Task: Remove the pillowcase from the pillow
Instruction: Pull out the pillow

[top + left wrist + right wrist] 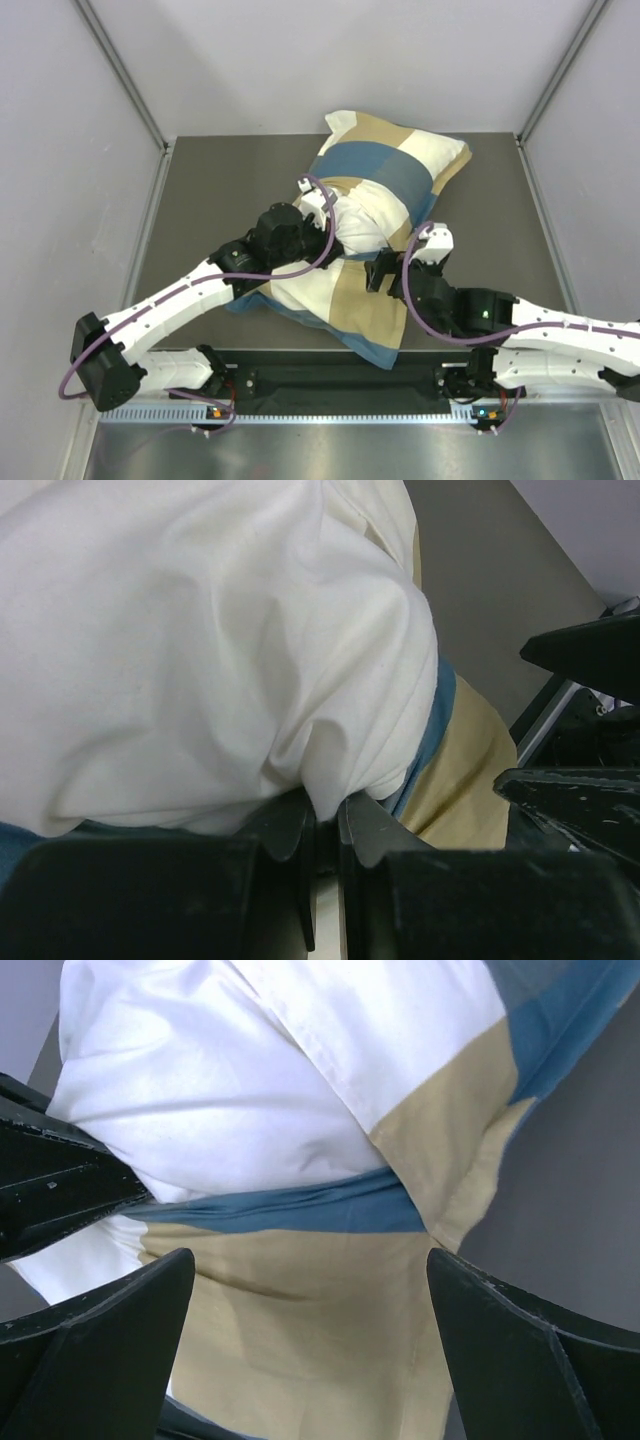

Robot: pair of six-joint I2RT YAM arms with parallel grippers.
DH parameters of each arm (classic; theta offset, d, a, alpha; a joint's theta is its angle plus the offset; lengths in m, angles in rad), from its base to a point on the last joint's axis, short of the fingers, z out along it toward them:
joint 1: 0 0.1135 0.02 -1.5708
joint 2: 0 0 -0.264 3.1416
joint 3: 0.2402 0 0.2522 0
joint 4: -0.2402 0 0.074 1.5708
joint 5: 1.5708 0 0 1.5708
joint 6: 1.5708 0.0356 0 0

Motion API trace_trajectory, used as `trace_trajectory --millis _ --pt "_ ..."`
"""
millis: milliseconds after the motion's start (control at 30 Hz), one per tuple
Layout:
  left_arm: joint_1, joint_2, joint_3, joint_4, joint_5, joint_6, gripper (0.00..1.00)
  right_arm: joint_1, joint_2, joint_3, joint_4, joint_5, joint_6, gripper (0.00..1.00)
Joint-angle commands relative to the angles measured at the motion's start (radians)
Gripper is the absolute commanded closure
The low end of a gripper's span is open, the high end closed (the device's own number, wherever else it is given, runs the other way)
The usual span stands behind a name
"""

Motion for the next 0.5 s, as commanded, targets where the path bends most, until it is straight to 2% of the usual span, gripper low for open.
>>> trace_trajectory --millis 0,167,267,333,467 --pt "-0.025 -0.012 0.035 0.203 0.079 -0.025 1.0 -0.053 0.03 -0.003 0.176 -0.14 -0.138 0.02" --pt "-0.031 0.0 0.041 0.209 0.089 -0.022 1.0 -0.065 0.109 -0.005 0.22 -0.249 -0.178 0.02" --pt "-0.033 0.009 0.041 0.215 0.096 -0.025 1.0 -0.076 0.153 -0.008 0.229 -0.289 -0.177 0.07" --pt "-0.035 0.009 0.043 0.215 0.099 -0.027 1.0 -0.077 0.17 -0.013 0.229 -0.298 -0.166 0.16" --pt "-0.038 0.009 0.046 0.215 0.108 -0.025 1.0 -0.088 0.184 -0.042 0.221 -0.3 -0.152 0.47"
